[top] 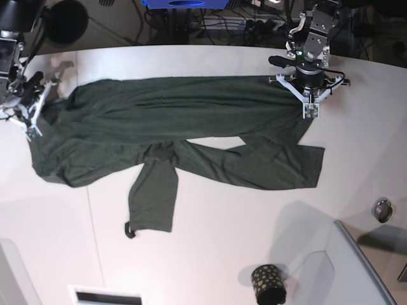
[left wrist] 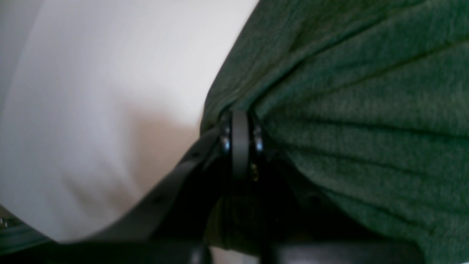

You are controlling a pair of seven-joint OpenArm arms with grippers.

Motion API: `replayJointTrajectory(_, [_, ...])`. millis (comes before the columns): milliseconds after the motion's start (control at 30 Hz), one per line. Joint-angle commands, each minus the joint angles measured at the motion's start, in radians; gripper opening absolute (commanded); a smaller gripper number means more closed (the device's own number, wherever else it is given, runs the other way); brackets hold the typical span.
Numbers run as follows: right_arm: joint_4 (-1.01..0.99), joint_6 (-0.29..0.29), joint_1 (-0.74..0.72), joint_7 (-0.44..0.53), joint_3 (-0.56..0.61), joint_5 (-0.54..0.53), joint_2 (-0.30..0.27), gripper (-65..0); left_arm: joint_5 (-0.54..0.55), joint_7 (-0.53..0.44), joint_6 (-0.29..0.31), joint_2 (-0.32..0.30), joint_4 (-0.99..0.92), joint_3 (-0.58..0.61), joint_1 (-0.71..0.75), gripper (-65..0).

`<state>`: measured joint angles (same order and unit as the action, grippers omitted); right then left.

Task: Layout the t-shirt on the table in an organized manner, then fold the t-shirt properly
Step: 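Release the shirt with the right gripper and reach toward the collar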

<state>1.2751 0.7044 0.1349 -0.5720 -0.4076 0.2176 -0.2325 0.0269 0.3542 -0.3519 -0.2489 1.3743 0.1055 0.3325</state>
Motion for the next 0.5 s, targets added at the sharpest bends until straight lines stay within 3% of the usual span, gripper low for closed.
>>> replayJointTrajectory(0, [0.027, -0.006, 0.002, -0.027, -0.006, 0.024, -0.028, -64.2, 0.008, 0.029, 0.006, -0.005, 0.006, -0.002, 0.001, -65.0])
replayJointTrajectory(200, [0.153, -0.006, 0.032, -0.142, 0.003, 0.024, -0.095, -64.8, 0.008, 0.030, 0.006, -0.034, 0.006, -0.005, -0.003, -65.0])
replayJointTrajectory(333, [0.134, -0.006, 0.029, -0.131, 0.003, 0.024, -0.132, -64.8, 0.011, 0.030, 0.006, -0.051, 0.006, -0.025, -0.017, -65.0])
replayJointTrajectory(467, [0.119, -0.006, 0.024, -0.075, 0.014, 0.024, -0.127, -64.8, 0.012, 0.030, 0.006, -0.048, 0.012, -0.065, -0.020, -65.0])
